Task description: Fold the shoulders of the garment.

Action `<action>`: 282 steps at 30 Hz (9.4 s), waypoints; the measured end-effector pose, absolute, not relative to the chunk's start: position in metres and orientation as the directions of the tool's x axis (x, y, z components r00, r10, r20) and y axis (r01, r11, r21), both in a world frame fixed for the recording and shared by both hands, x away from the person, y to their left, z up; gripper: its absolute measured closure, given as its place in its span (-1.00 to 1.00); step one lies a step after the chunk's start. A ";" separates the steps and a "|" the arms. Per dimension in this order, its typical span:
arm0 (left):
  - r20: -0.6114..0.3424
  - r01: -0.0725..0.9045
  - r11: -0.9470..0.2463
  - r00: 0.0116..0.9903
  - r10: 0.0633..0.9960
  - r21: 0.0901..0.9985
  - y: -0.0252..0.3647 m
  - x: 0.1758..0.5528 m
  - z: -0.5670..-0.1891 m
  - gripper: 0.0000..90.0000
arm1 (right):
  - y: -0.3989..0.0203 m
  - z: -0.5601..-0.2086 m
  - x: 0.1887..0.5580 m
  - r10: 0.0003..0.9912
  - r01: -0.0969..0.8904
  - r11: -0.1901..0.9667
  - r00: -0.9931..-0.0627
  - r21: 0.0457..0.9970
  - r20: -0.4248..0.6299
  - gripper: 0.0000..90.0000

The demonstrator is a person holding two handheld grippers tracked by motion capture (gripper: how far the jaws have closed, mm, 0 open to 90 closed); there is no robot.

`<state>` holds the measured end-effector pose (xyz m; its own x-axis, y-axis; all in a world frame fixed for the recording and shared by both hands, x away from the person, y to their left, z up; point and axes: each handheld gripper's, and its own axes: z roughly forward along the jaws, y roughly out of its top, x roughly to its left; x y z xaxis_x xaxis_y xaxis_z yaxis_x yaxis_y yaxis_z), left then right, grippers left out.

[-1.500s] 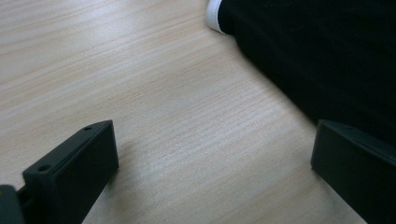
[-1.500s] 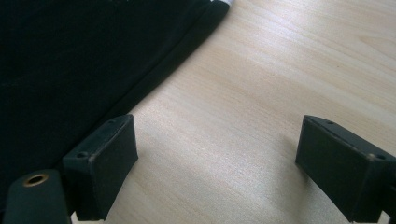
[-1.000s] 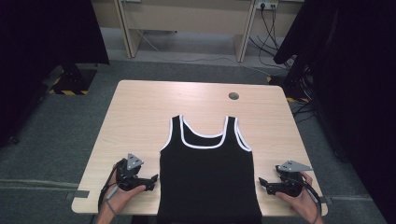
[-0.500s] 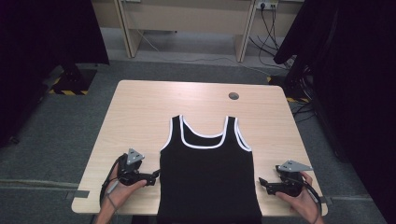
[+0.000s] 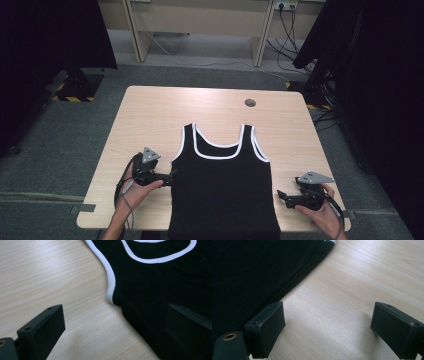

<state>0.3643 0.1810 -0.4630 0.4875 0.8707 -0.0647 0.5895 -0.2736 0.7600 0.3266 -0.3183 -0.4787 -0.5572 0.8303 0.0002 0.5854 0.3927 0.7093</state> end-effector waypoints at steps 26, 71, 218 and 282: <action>-0.079 0.595 -0.271 0.495 0.865 0.757 0.161 0.403 -0.459 -0.94 | -0.319 -0.479 0.327 0.831 0.585 0.393 -0.557 0.710 -0.001 -0.73; -0.057 0.646 -0.239 0.402 0.914 0.725 0.120 0.506 -0.479 -0.66 | -0.319 -0.479 0.329 0.830 0.586 0.393 -0.557 0.708 0.000 -0.74; -0.072 0.556 -0.343 0.594 0.801 0.757 0.150 0.334 -0.483 -0.83 | -0.319 -0.479 0.333 0.843 0.594 0.381 -0.538 0.708 -0.003 -0.74; -0.021 0.567 -0.400 0.594 0.804 0.720 0.158 0.317 -0.486 -1.00 | -0.264 -0.452 0.421 0.817 0.555 0.340 -0.574 0.759 0.053 -0.58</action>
